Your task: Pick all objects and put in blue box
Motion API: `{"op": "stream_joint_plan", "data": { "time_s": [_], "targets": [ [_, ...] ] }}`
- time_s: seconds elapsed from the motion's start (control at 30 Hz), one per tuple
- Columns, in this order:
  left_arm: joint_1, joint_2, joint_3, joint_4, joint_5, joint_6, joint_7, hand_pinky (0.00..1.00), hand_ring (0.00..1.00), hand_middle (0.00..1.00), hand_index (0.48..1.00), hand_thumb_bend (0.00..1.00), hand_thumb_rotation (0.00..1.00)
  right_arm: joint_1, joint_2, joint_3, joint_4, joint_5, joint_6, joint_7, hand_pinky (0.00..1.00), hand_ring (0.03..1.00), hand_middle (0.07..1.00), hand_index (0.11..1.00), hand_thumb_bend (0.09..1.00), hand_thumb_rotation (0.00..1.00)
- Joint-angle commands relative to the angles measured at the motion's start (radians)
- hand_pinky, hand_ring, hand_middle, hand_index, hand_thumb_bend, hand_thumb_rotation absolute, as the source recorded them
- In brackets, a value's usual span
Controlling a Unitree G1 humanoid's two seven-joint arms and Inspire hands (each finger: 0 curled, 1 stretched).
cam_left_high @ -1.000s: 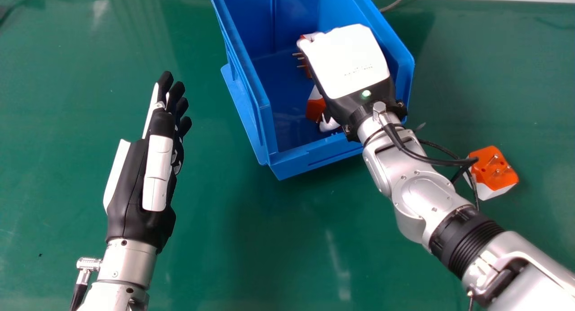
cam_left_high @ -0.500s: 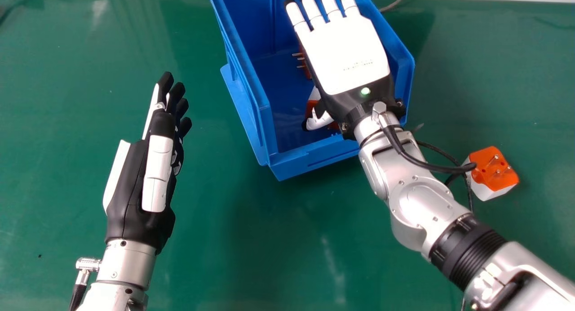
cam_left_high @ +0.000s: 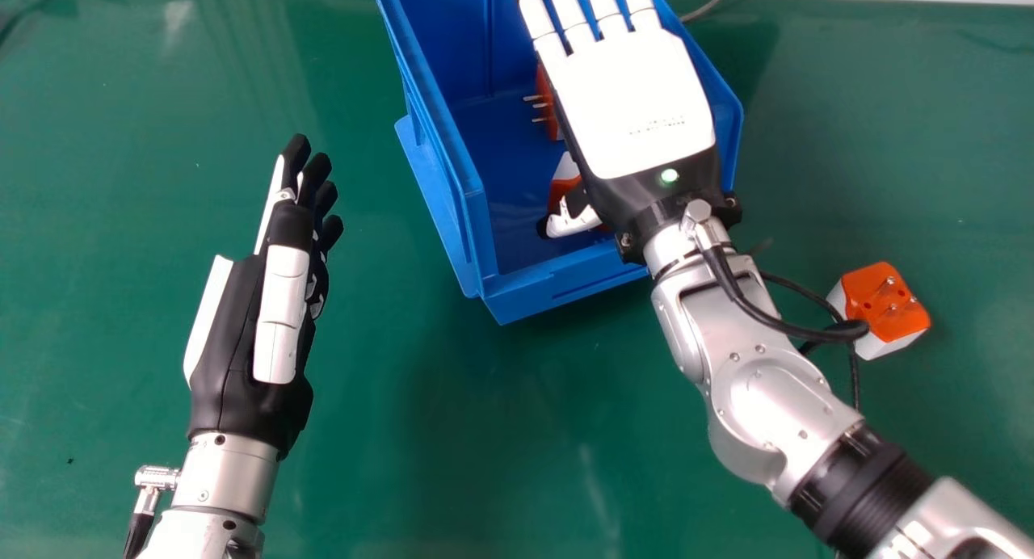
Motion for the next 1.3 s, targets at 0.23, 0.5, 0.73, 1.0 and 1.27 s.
{"op": "stream_joint_plan", "data": {
  "time_s": [0.23,0.5,0.73,1.0,1.27],
  "targets": [
    [-0.006,0.005,0.002,-0.014,-0.003,-0.015,-0.002,1.00,1.00,1.00,1.000,0.81,1.00,0.085,-0.006,-0.043,-0.212,-0.056,0.018,0.015,1.00,1.000,1.000,1.000,0.994,0.35],
    [-0.001,0.004,0.003,-0.012,-0.003,-0.026,-0.003,1.00,1.00,1.00,1.000,0.82,1.00,0.178,-0.007,-0.070,-0.374,-0.123,0.020,0.059,1.00,1.000,1.000,1.000,0.994,0.36],
    [0.006,0.003,0.002,-0.026,-0.005,-0.015,-0.001,1.00,1.00,1.00,1.000,0.82,1.00,0.271,0.012,-0.084,-0.524,-0.186,0.024,0.127,1.00,1.000,1.000,1.000,0.996,0.38],
    [0.016,0.001,-0.003,-0.043,0.000,-0.007,0.003,1.00,1.00,1.00,1.000,0.83,1.00,0.414,0.016,-0.104,-0.691,-0.248,0.006,0.192,1.00,1.000,1.000,1.000,0.991,0.39],
    [0.023,-0.003,-0.002,-0.057,-0.017,0.001,-0.002,1.00,1.00,1.00,1.000,0.84,1.00,0.639,0.004,-0.173,-0.836,-0.316,-0.003,0.191,1.00,1.000,1.000,1.000,0.995,0.39]
  ]
}}
